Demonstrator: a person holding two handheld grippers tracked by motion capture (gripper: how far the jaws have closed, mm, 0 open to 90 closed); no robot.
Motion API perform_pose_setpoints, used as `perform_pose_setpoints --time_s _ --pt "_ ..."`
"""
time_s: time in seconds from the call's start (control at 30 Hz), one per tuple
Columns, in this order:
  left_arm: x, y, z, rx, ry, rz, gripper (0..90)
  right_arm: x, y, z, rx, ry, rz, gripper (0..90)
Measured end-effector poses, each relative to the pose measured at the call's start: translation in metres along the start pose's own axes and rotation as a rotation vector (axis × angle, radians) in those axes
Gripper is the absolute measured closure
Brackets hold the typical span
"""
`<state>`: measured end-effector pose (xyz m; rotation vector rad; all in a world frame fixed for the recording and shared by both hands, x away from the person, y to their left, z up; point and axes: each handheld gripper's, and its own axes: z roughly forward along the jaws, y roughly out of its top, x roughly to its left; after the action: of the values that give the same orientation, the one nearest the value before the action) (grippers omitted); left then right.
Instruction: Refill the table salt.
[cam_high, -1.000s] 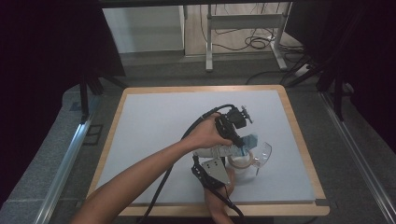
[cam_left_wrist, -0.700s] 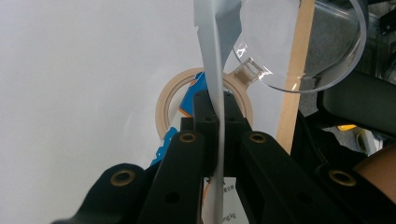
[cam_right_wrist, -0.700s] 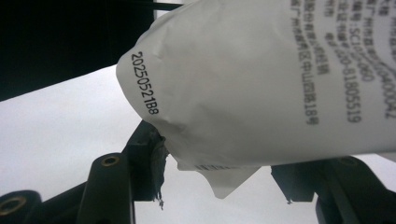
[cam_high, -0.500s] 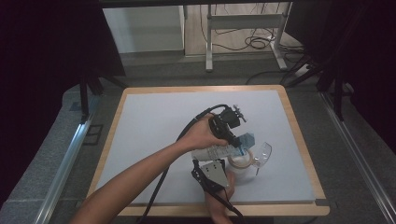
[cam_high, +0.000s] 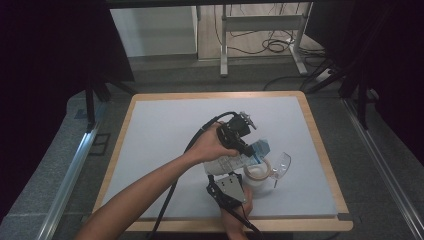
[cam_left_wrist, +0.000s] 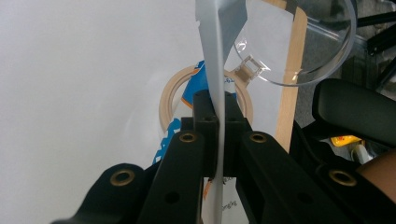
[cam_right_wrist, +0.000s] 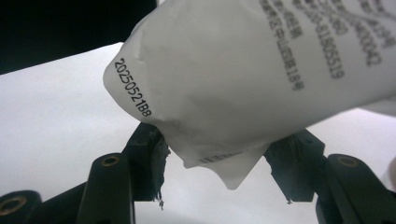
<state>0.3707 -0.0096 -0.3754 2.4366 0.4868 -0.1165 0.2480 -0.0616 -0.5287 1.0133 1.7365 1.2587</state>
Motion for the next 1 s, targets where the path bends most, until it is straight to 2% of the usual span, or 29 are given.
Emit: perform_pose_setpoints --time_s 0.17,0.27,0.47,0.63,0.67,0.77,0.93,1.0 --pt "0.007 -0.008 -0.006 -0.033 0.007 -0.021 89.8 -0.001 0.002 0.004 0.037 0.041 0.011 40.8" --pt "0.011 -0.012 -0.01 -0.061 0.01 -0.032 89.8 -0.002 0.002 0.005 0.051 0.066 0.04 40.2" --pt "0.017 -0.018 -0.015 -0.086 0.015 -0.029 89.8 -0.006 0.003 0.005 0.058 0.075 0.051 40.0" --pt "0.019 -0.021 -0.016 -0.106 0.018 -0.041 89.8 -0.007 0.003 0.004 0.065 0.073 0.023 39.3" --pt "0.019 -0.022 -0.015 -0.112 0.014 -0.039 89.8 -0.007 0.002 0.002 0.07 0.072 0.006 38.2" --pt "0.018 -0.023 -0.015 -0.13 0.002 -0.039 89.8 -0.009 -0.002 -0.003 0.079 0.079 -0.007 36.8" --pt "0.02 -0.025 -0.015 -0.155 -0.007 -0.046 89.8 -0.017 -0.007 -0.017 0.085 0.089 -0.018 35.4" --pt "0.021 -0.028 -0.015 -0.171 -0.01 -0.055 89.8 -0.021 -0.009 -0.022 0.081 0.097 -0.008 35.2"
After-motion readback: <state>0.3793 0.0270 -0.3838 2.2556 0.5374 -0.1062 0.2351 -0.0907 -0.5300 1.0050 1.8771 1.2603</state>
